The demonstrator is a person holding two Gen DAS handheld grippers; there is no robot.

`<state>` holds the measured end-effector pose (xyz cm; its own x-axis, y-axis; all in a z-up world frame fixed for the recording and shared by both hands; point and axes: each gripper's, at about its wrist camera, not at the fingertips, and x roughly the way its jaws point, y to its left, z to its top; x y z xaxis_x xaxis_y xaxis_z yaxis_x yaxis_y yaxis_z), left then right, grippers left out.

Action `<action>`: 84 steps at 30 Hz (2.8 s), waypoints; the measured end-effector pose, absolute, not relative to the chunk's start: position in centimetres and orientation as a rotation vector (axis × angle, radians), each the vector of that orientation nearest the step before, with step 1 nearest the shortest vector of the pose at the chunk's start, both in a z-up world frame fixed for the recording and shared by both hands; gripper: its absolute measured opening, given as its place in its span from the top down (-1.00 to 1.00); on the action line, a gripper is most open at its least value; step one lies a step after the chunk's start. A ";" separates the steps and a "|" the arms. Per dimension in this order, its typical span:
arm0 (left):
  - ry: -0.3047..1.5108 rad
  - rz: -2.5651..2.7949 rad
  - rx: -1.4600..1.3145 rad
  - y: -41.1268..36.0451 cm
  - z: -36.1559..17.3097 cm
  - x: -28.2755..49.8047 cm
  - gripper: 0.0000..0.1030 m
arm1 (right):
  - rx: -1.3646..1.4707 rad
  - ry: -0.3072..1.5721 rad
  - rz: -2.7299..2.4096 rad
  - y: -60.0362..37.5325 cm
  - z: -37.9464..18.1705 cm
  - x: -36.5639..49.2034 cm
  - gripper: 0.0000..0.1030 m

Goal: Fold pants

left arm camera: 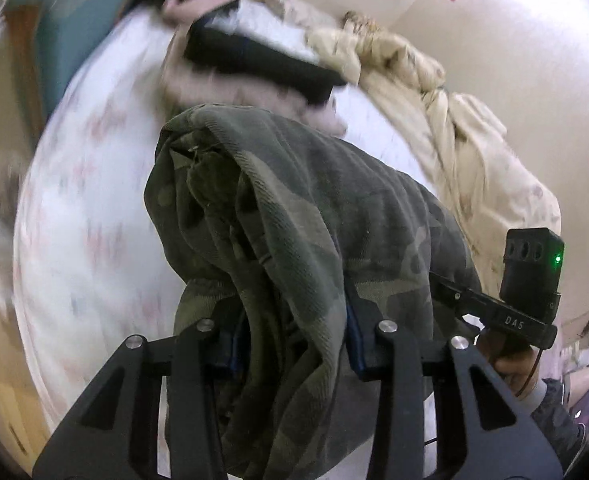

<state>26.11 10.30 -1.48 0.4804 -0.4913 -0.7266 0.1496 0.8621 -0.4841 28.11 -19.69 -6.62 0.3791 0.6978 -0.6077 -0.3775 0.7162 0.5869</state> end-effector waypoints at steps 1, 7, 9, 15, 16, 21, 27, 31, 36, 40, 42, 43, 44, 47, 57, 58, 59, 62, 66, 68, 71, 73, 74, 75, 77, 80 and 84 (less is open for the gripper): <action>0.979 -0.405 -0.365 10.3 -0.6 27.8 0.32 | 0.356 0.938 0.706 -19.3 -5.6 29.9 0.36; 0.889 -0.414 -0.319 11.0 3.1 42.9 0.31 | 0.233 0.857 0.689 -17.2 0.0 42.5 0.36; 0.872 -0.387 -0.341 11.7 3.5 47.7 0.31 | 0.208 0.843 0.667 -16.1 1.2 47.8 0.36; 0.994 -0.352 -0.333 12.6 -1.1 60.1 0.24 | 0.159 0.995 0.580 -13.7 -1.7 60.9 0.33; 1.027 -0.328 -0.321 12.6 -3.0 61.3 0.21 | 0.173 1.048 0.570 -13.4 -3.6 62.8 0.28; 1.039 -0.309 -0.295 12.7 -7.5 62.7 0.09 | 0.314 1.099 0.568 -15.1 -10.1 65.0 -0.07; 0.991 -0.225 -0.235 11.1 -7.0 62.5 -0.08 | 0.347 1.087 0.473 -15.4 -11.6 64.7 -0.20; 0.969 -0.138 -0.164 11.7 -5.1 60.7 -0.60 | 0.281 1.095 0.434 -14.6 -8.7 63.3 -0.45; 0.973 -0.058 -0.104 13.3 -3.5 56.3 -0.60 | 0.165 1.073 0.420 -15.6 -4.8 59.8 -0.48; 1.050 0.076 -0.093 16.1 -4.1 51.8 -0.59 | 0.137 1.034 0.405 -17.9 -1.8 54.0 -0.48; 1.016 0.069 -0.113 16.9 -3.1 48.8 -0.59 | 0.124 0.980 0.411 -18.8 0.0 49.7 -0.49; 0.995 0.057 -0.122 17.1 -2.5 47.0 -0.59 | 0.118 0.953 0.410 -19.1 0.7 47.6 -0.50; 0.974 0.047 -0.128 17.1 -1.8 44.8 -0.60 | 0.113 0.931 0.411 -19.3 1.2 45.8 -0.56; 0.916 0.022 -0.133 16.2 0.1 38.7 -0.60 | 0.099 0.853 0.407 -19.5 2.8 39.7 -0.65; 0.705 -0.032 -0.110 9.7 5.2 19.9 -0.64 | 0.074 0.644 0.336 -17.8 7.2 21.7 -0.96; 0.692 -0.029 -0.112 9.4 5.4 18.4 -0.79 | 0.085 0.630 0.331 -17.8 7.5 20.3 -0.96; 0.680 -0.025 -0.116 9.2 5.6 16.8 -0.87 | 0.096 0.622 0.326 -17.7 7.5 19.3 -0.97; 0.642 -0.011 -0.120 8.9 6.0 13.3 -0.99 | 0.127 0.599 0.303 -17.9 7.4 15.9 -0.98; 0.588 0.023 -0.093 8.7 5.7 10.0 -0.99 | 0.151 0.547 0.295 -18.2 6.2 11.9 -0.99; 0.568 0.041 -0.047 8.2 5.2 8.9 -0.99 | 0.147 0.521 0.265 -18.2 5.3 10.4 -0.99; 0.568 0.028 -0.033 7.6 4.5 7.8 -0.99 | 0.093 0.541 0.219 -17.5 3.5 9.2 -0.99; 0.563 0.025 -0.010 7.1 4.2 7.5 -0.99 | 0.083 0.567 0.210 -17.1 2.4 8.7 -0.99; 0.546 0.030 0.012 6.7 4.1 7.1 -0.99 | 0.078 0.572 0.196 -17.0 2.1 8.6 -0.99; 0.527 0.035 0.028 6.4 4.1 6.7 -0.99 | 0.081 0.581 0.180 -16.9 1.7 8.5 -0.99; 0.500 0.015 0.050 5.9 4.2 6.3 -0.99 | 0.103 0.599 0.179 -16.8 1.3 8.5 -1.00; 0.507 0.011 0.052 5.7 3.8 6.3 -0.99 | 0.096 0.609 0.176 -16.3 0.9 8.5 -1.00; 0.579 0.013 0.012 5.9 2.3 6.8 -0.99 | 0.047 0.595 0.175 -15.4 0.7 8.5 -1.00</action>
